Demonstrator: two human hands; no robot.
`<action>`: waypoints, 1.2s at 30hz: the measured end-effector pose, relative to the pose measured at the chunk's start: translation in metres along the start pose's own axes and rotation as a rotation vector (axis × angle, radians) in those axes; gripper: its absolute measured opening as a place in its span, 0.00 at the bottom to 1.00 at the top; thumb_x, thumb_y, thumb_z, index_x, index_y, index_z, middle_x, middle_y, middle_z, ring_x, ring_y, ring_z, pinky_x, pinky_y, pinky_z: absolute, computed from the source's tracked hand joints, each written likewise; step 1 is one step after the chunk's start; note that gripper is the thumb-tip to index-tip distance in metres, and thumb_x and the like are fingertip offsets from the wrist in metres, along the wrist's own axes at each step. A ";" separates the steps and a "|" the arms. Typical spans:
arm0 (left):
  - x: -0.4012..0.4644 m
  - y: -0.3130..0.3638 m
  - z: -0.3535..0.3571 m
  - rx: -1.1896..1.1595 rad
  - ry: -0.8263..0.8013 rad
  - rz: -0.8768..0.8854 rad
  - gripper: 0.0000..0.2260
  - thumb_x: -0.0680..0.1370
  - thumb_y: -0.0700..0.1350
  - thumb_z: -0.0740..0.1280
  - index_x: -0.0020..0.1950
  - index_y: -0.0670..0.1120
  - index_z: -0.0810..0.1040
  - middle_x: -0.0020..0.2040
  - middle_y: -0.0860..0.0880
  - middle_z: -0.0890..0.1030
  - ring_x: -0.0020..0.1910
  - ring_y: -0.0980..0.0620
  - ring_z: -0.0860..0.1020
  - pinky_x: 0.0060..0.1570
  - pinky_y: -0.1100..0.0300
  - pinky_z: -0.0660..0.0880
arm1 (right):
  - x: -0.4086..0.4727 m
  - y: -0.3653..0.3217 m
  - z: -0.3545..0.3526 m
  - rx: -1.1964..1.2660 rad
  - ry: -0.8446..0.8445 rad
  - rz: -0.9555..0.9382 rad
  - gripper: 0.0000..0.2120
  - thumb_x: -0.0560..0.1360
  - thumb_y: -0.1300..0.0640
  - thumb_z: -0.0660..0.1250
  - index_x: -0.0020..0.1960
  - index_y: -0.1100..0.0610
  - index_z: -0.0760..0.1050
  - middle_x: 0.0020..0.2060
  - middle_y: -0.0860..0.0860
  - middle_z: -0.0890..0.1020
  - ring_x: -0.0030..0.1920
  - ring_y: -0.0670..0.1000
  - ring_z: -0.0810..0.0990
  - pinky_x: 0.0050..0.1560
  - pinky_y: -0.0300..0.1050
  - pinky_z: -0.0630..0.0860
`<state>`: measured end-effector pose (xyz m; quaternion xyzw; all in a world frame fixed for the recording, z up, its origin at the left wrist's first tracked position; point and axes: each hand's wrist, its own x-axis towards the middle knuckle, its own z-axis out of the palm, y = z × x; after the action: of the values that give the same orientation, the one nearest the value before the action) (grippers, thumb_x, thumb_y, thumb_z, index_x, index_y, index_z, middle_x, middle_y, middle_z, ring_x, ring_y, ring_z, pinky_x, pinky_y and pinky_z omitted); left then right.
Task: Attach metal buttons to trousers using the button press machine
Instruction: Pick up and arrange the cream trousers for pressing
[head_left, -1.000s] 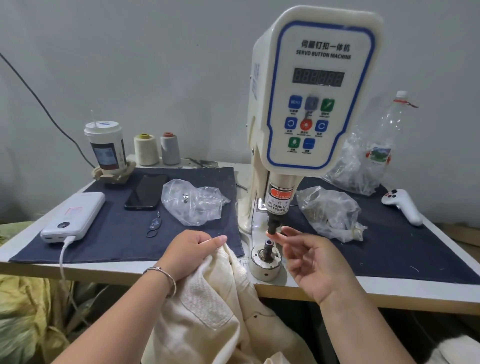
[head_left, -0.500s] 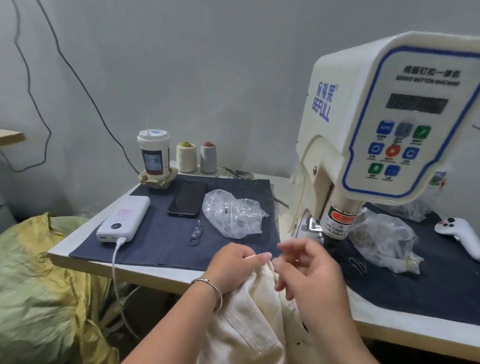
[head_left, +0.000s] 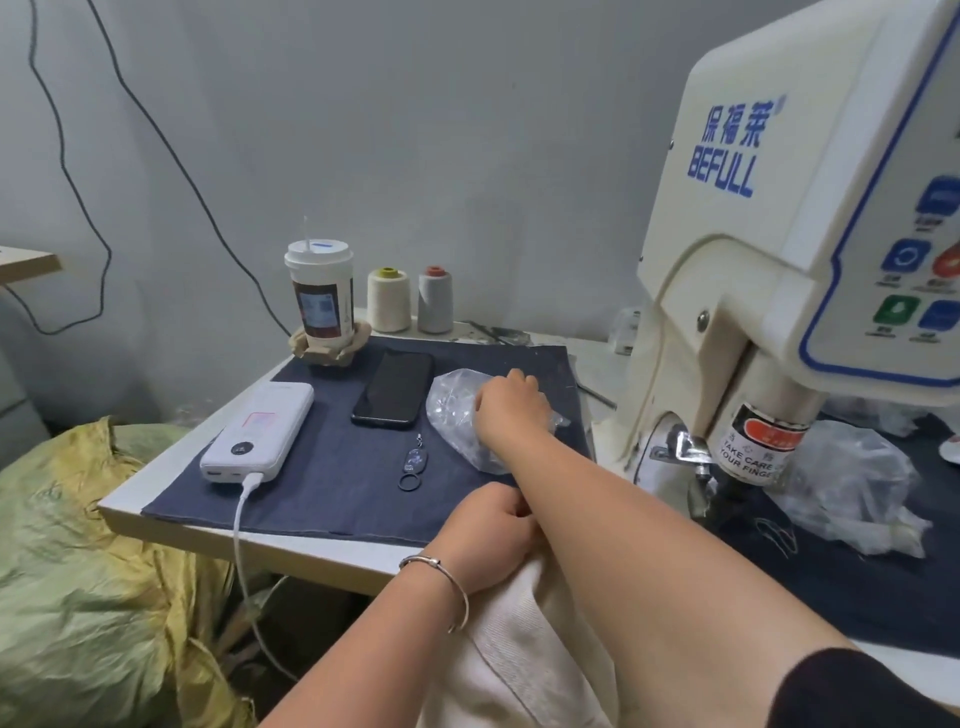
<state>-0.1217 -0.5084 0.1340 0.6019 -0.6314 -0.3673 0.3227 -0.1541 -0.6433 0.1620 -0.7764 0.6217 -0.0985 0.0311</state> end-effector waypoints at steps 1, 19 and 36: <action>0.001 0.000 0.000 0.006 0.001 -0.010 0.12 0.76 0.41 0.65 0.33 0.43 0.78 0.32 0.46 0.78 0.35 0.53 0.69 0.38 0.57 0.67 | 0.003 -0.001 0.002 0.004 0.010 0.007 0.17 0.78 0.58 0.61 0.66 0.55 0.74 0.65 0.54 0.70 0.66 0.56 0.67 0.60 0.48 0.68; 0.000 0.006 0.001 0.147 0.022 -0.041 0.12 0.76 0.37 0.62 0.33 0.46 0.72 0.45 0.39 0.83 0.40 0.45 0.72 0.41 0.56 0.69 | 0.005 0.002 0.014 0.143 0.064 -0.034 0.12 0.76 0.60 0.61 0.53 0.51 0.81 0.59 0.54 0.71 0.61 0.57 0.69 0.53 0.50 0.72; 0.000 0.004 0.003 0.175 0.038 -0.033 0.09 0.76 0.38 0.62 0.36 0.42 0.75 0.43 0.39 0.81 0.39 0.45 0.71 0.40 0.56 0.68 | 0.007 0.001 0.016 0.142 0.066 -0.018 0.12 0.78 0.58 0.62 0.58 0.53 0.80 0.61 0.54 0.72 0.63 0.55 0.69 0.54 0.48 0.73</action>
<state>-0.1263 -0.5084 0.1358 0.6451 -0.6446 -0.3046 0.2748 -0.1508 -0.6514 0.1465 -0.7740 0.6069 -0.1681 0.0650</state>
